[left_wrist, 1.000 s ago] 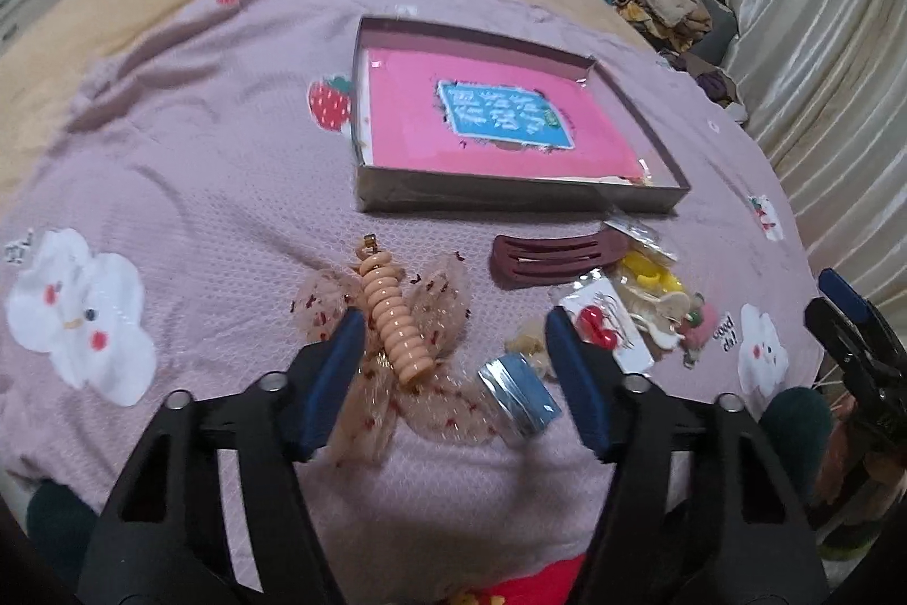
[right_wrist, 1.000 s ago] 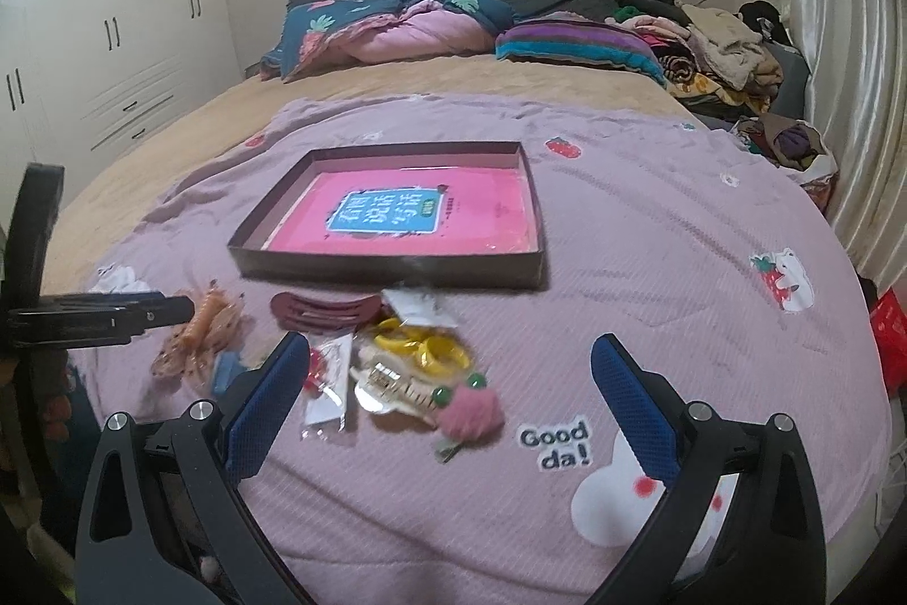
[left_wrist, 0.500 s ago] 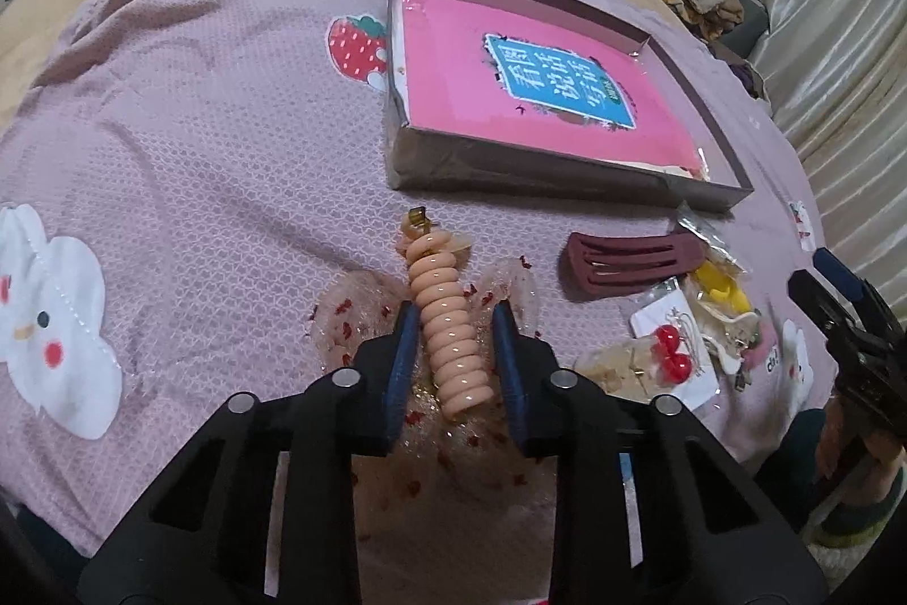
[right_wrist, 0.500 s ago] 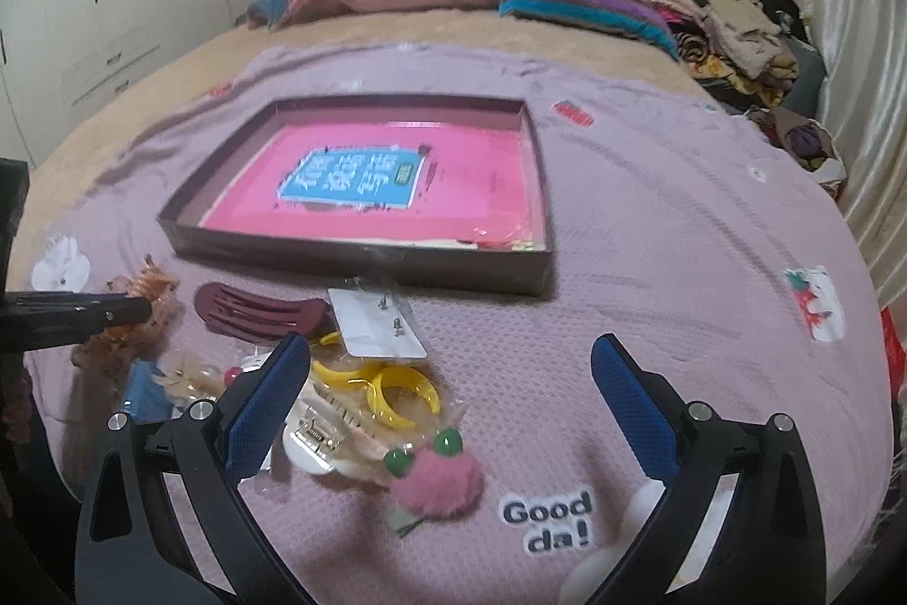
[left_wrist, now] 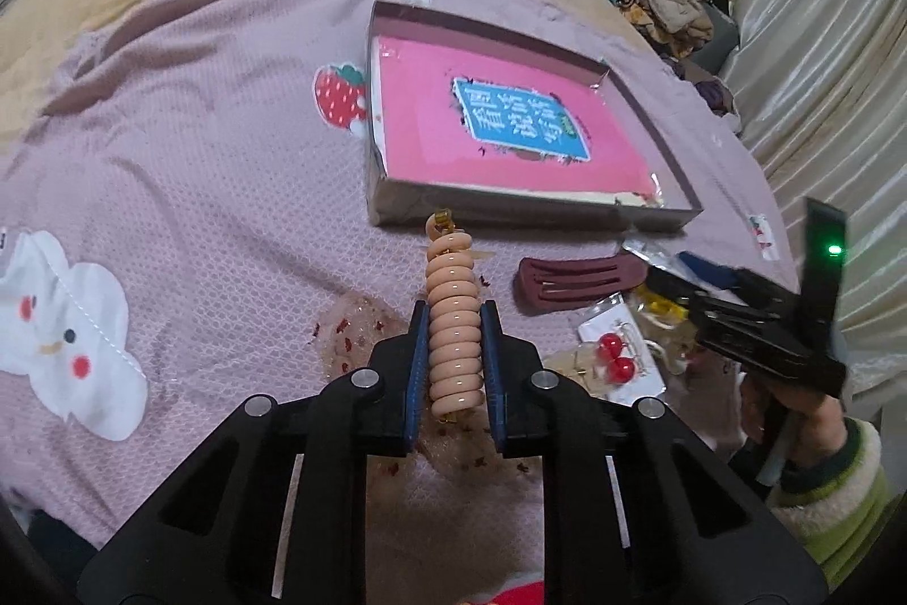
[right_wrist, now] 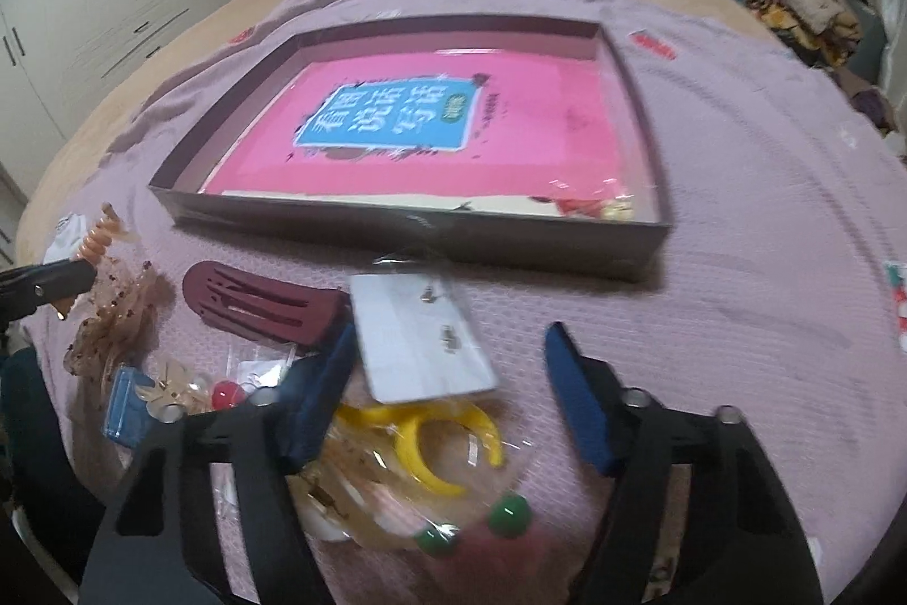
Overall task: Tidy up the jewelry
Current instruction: 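Grasp the peach spiral hair tie with the left tool while the right tool grasps the clear white-card packet, then carry both held items into the pink tray and open both tools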
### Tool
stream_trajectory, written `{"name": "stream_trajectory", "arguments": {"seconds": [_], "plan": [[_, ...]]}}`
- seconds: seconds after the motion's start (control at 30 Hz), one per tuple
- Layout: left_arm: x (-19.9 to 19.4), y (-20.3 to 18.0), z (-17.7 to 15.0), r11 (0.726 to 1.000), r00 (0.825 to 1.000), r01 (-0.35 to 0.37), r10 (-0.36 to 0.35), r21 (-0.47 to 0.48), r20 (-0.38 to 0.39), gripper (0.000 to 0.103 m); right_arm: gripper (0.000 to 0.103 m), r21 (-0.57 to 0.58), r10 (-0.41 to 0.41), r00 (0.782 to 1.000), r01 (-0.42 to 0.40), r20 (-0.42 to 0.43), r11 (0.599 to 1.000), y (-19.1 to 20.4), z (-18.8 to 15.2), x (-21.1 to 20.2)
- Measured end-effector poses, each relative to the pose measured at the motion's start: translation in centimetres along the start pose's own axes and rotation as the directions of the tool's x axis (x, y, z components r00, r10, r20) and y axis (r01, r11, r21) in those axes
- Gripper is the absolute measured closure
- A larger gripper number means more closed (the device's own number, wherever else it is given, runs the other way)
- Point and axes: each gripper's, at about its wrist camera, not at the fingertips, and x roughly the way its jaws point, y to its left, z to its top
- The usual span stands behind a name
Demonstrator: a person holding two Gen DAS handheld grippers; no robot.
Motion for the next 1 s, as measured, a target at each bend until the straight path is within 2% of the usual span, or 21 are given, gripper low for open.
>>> {"name": "stream_trajectory", "arguments": {"seconds": [0.23, 0.43, 0.67, 1.0], "plan": [[-1.5, -0.4, 1.4, 1.000, 0.999, -0.014, 0.014, 0.004, 0.030, 0.093, 0.066, 0.047, 0.101, 0.995, -0.101, 0.010, 0.994, -0.5, 0.3, -0.2], [-1.5, -1.1, 2.8, 1.000, 0.999, -0.014, 0.014, 0.016, 0.045, 0.093, 0.066, 0.069, 0.088, 0.993, -0.093, 0.074, 0.993, -1.6, -0.4, -3.0], [-0.7, -3.1, 4.8, 0.998, 0.999, -0.003, 0.000, 0.058, 0.054, 0.093, 0.066, 0.113, 0.085, 0.981, -0.106, 0.174, 0.988, -3.4, -0.6, -7.4], [1.7, -5.8, 8.3, 0.994, 0.998, -0.010, 0.003, 0.105, 0.065, 0.093, 0.066, 0.113, 0.049, 0.956, -0.085, 0.291, 0.990, -5.7, 2.7, -11.5]]}}
